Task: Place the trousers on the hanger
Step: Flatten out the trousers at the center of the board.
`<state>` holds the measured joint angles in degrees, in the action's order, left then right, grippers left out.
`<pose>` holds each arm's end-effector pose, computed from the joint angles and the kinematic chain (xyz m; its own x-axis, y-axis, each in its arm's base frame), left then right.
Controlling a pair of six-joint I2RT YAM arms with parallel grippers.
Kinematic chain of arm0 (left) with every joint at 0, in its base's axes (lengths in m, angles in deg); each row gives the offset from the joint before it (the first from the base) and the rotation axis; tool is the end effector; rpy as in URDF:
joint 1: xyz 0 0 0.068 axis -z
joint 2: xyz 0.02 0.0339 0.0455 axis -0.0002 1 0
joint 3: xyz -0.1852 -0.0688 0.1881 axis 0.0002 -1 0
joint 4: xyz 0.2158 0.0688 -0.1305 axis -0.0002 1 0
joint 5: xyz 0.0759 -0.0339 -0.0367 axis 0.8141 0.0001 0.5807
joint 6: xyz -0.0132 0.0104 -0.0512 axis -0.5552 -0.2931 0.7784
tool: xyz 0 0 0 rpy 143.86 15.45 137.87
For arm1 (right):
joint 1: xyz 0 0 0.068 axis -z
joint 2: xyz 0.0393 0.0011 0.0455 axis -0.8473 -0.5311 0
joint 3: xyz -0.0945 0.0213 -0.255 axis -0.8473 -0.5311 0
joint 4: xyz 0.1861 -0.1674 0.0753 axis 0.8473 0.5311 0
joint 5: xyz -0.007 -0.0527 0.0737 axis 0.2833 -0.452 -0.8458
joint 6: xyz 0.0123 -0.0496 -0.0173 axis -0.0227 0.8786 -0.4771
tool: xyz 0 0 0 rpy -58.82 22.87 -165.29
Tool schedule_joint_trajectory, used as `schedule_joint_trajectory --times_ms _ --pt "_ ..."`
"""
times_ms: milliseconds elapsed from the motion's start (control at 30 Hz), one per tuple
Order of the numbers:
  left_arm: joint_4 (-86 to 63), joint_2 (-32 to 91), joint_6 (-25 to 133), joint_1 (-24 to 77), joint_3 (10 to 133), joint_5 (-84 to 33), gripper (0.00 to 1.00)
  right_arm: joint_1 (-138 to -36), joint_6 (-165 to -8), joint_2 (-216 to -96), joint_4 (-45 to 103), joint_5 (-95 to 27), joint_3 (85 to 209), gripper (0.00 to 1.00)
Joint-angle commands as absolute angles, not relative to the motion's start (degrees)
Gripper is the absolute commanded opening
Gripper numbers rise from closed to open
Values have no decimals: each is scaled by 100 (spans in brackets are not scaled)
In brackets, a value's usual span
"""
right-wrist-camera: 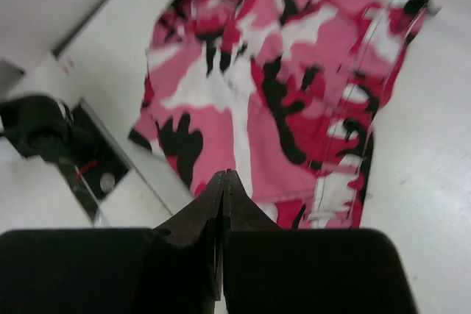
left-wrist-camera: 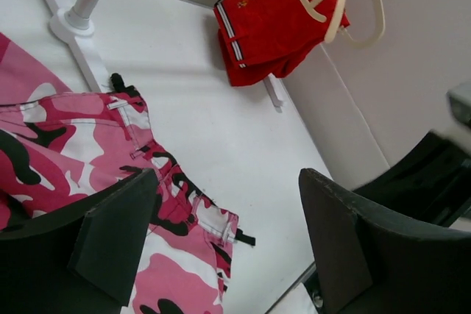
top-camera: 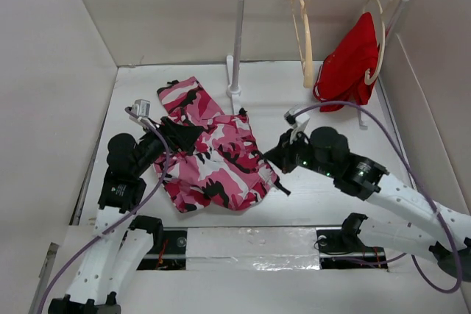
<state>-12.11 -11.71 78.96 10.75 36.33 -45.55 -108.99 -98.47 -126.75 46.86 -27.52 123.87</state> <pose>0.1408 -0.0440 0.3437 -0.2963 -0.4745 -0.8289 0.5649 0.6128 -0.5527 0.1284 0.1599 0.3509 -0.4346 -0.0212 -0.9004 -0.6836 0.6586 0.3145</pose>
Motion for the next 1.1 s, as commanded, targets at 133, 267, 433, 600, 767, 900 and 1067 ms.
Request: schedule_joint_trajectory --times_ms 133,267,433,600,767,900,1067 --pt "-2179 -689 8044 1038 3585 -3981 41 -11040 -9938 -12802 3310 -1832 11544 0" --pt "-2846 111 8473 1038 3708 -3945 6 -10653 -9912 -13030 3258 -2094 11527 0" --pt "-2578 1331 8213 1921 4243 -2552 0 -10187 -9744 -13600 2398 -2894 11455 0" --pt "-1793 2459 8088 2427 5168 -932 8 -9906 -9832 -14909 1861 -3017 11807 67" --pt "-1943 2021 8360 2146 4580 -438 57 -9678 -9858 -16166 1632 -2983 12430 90" --pt "-1873 1520 8501 1952 3799 51 77 -9422 -10104 -17037 1079 -3062 12694 91" --pt "-1601 1054 8703 1101 3068 449 86 -9290 -10245 -18048 841 -2834 13143 92"
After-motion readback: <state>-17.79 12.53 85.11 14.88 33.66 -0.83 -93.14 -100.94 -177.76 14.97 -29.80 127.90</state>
